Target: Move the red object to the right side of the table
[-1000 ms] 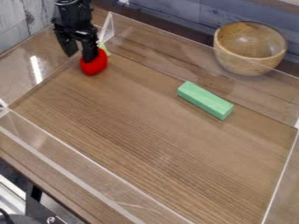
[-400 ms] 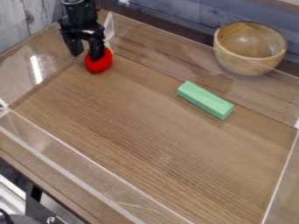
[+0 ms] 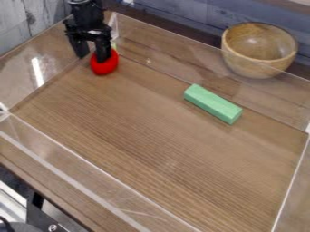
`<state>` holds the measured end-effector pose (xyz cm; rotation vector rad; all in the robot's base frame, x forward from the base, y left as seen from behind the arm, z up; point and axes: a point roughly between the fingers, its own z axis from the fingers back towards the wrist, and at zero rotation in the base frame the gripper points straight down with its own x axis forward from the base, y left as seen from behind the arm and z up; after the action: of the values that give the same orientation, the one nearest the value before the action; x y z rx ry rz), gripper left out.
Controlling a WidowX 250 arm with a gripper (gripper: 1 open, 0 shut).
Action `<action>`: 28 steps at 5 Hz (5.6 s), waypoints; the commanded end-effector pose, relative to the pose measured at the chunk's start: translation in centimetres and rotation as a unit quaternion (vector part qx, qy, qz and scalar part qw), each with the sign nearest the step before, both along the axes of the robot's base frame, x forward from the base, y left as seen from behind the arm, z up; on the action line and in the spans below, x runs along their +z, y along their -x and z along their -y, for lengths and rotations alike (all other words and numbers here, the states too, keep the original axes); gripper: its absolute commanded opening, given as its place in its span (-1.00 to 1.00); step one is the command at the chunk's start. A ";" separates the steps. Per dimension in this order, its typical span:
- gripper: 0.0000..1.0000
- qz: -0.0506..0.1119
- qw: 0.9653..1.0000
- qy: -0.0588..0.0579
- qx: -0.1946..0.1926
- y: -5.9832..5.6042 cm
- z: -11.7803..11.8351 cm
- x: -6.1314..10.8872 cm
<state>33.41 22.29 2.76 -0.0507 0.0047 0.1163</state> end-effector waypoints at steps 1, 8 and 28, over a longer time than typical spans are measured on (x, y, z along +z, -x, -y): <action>1.00 -0.010 1.000 0.001 0.016 0.0 -0.4 -0.8; -1.00 -0.030 0.999 0.021 0.025 -0.2 0.8 -3.2; -1.00 -0.112 0.947 0.127 -0.275 7.9 31.4 7.3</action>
<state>25.16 -8.68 8.06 -0.2932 0.3384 -0.4175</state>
